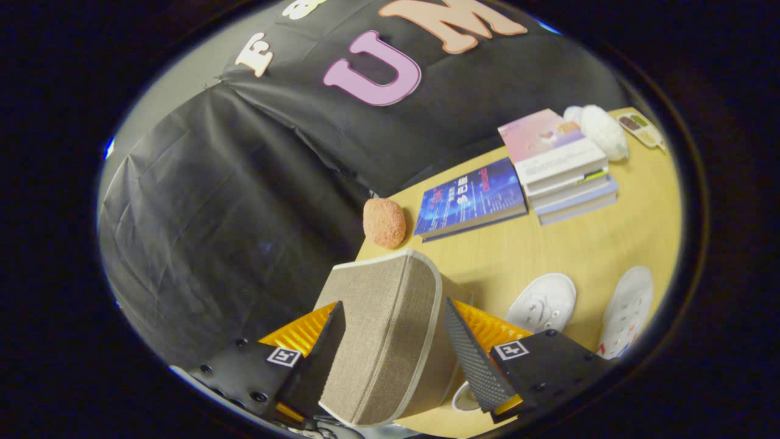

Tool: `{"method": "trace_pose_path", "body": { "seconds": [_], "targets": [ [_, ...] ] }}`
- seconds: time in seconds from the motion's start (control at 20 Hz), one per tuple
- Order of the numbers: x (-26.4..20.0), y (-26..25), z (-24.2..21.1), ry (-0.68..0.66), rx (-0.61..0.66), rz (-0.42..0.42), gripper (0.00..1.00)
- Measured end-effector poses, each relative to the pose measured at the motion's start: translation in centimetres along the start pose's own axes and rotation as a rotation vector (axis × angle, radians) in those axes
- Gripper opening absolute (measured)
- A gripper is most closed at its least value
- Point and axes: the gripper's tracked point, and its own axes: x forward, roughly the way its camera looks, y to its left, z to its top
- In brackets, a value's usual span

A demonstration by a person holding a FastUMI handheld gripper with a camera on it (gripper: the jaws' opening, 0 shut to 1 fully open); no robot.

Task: Open the storage box then place both shoes into the box .Put the left shoe in first, then the right shoe, with the right side of both shoes facing outward in a uniform manner.

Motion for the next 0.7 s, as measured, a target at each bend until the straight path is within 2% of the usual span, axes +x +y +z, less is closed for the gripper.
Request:
{"method": "trace_pose_path", "body": {
  "seconds": [0.3, 0.55, 0.7],
  "targets": [
    [1.8, -1.0, -3.7, 0.074, 0.189, 0.046, 0.99],
    [2.2, -0.7, -6.4, 0.121, 0.363, 0.121, 0.98],
    [1.0, 0.3, -6.1, 0.116, 0.382, 0.161, 0.99]
  ]
}}
